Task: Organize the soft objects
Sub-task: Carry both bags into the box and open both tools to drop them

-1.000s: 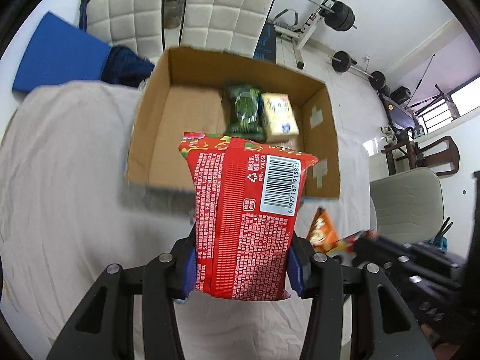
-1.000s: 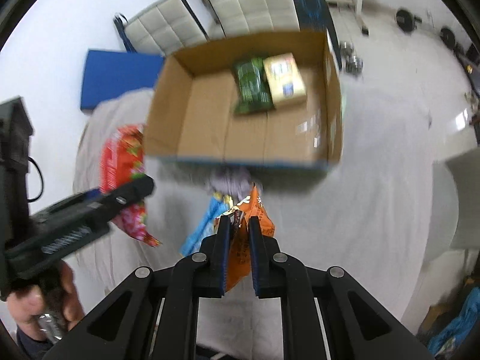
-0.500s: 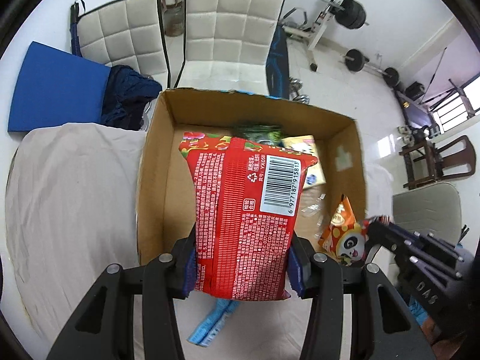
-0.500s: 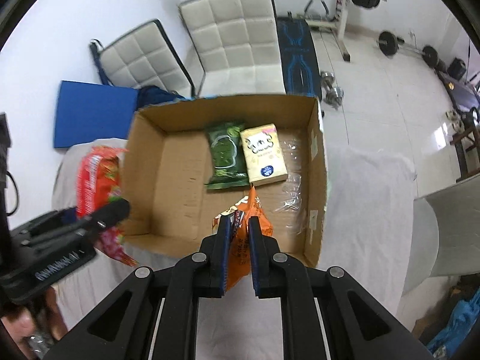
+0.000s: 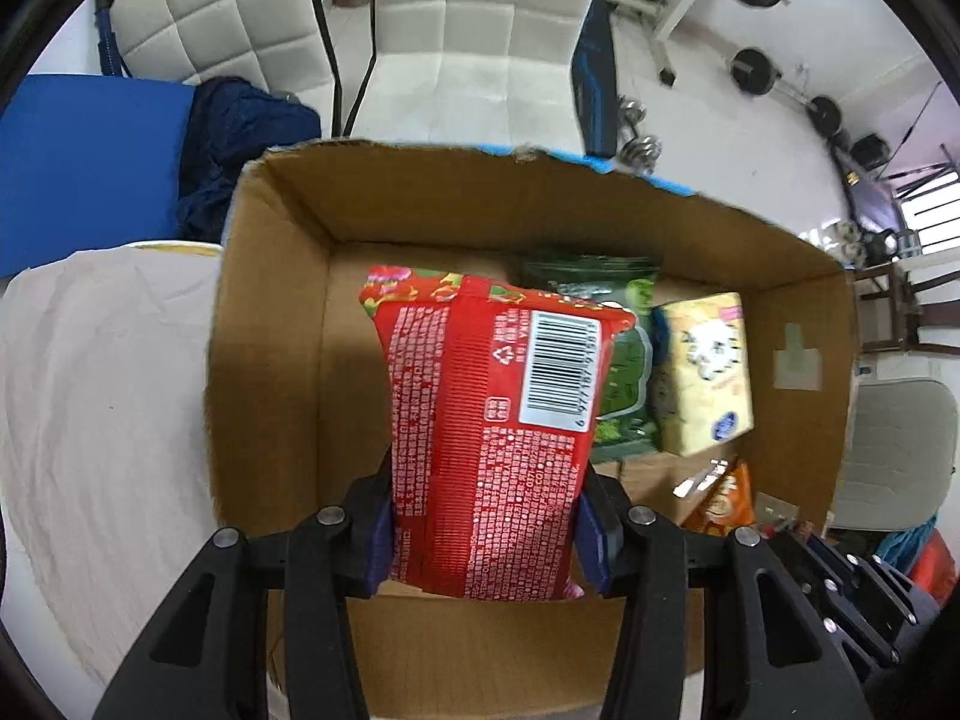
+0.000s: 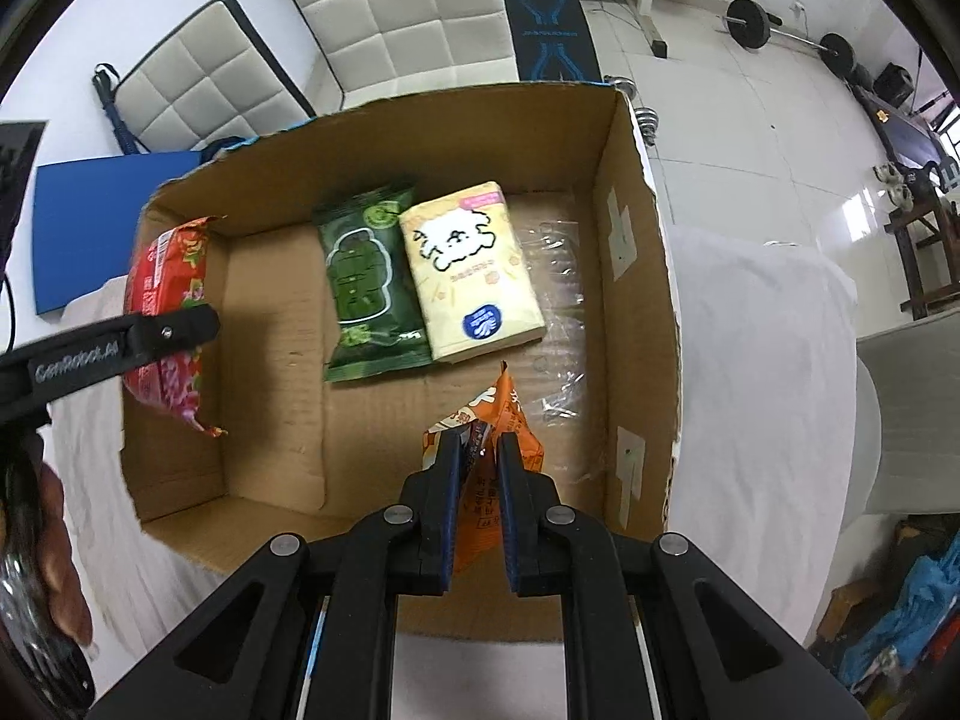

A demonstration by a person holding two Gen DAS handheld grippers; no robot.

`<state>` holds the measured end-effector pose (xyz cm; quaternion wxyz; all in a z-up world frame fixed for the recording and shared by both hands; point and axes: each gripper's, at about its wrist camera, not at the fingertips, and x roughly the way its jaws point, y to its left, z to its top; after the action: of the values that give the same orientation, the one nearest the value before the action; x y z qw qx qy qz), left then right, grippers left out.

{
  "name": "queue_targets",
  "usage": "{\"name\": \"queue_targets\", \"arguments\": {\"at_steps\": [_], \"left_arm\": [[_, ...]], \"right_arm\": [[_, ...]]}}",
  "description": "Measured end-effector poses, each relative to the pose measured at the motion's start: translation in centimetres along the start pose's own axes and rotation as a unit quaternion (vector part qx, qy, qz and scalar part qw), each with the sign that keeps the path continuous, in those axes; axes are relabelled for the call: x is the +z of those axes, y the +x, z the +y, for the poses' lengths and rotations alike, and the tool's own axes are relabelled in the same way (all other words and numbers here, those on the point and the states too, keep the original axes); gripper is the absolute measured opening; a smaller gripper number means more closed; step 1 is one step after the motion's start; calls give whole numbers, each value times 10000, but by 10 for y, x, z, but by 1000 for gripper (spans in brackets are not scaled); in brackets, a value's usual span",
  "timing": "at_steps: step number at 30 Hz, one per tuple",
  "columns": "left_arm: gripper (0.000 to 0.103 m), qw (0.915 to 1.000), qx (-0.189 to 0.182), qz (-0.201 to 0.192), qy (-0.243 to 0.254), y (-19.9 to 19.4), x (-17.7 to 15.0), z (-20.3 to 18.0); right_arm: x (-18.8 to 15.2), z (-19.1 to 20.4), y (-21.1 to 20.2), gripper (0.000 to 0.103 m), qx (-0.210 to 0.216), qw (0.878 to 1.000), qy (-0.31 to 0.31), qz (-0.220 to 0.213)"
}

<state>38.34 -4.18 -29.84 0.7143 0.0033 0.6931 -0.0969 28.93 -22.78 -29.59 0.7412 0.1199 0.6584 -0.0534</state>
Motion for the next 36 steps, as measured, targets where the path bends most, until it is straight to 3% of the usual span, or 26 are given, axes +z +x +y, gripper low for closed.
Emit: {"name": "queue_targets", "arguments": {"at_steps": [4,8,13,16,18,20,21,23,36], "left_arm": [[48,9997,73,219,-62,15,8,3],[55,9996,55,251,-104,16,4,5],[60,9998,-16,152,-143,4,-6,4],[61,9999,-44,-17,-114,-10,-18,5],[62,9998,44,-172,-23,-19,-25,2],[80,9992,111,-390,37,-31,-38,2],[95,9987,133,-486,42,-35,-43,2],[99,9971,242,-713,79,-48,-57,1],[99,9870,273,-1581,68,-117,-128,-1]], "right_arm": [[6,0,8,15,-133,9998,65,127],[9,1,8,49,-213,9997,16,115],[7,3,2,65,-296,9995,-52,134],[1,4,-4,68,-239,9996,-66,122],[-6,4,-9,77,-221,9997,-94,102],[-12,6,-12,89,-298,9994,-162,72],[-17,7,-13,90,-335,9992,-203,71],[-25,8,-14,100,-360,9990,-263,84],[-71,13,-64,102,-373,9976,-131,-572]]}}
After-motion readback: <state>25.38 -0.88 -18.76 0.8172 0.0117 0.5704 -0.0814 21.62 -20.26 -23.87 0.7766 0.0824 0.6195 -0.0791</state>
